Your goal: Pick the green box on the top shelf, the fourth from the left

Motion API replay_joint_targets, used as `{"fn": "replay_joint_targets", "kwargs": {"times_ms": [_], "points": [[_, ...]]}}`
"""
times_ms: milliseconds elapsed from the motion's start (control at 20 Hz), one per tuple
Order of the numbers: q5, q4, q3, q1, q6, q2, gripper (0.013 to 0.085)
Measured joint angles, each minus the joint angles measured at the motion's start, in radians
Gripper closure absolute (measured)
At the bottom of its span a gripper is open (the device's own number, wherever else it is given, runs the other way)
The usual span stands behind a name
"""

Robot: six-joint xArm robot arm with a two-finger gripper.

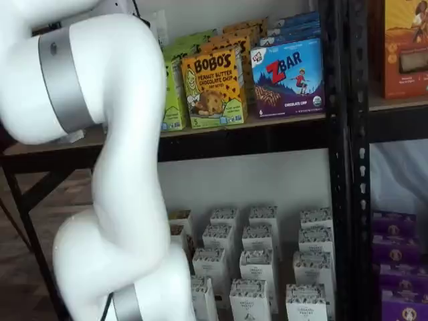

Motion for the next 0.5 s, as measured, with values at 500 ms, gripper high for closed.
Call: {"fn": "replay_joint_targets", "kwargs": {"times_ms": [500], "points": [[-0.058, 0.039, -0.040, -0.062, -0.057, 0.094, 0.0130]]}}
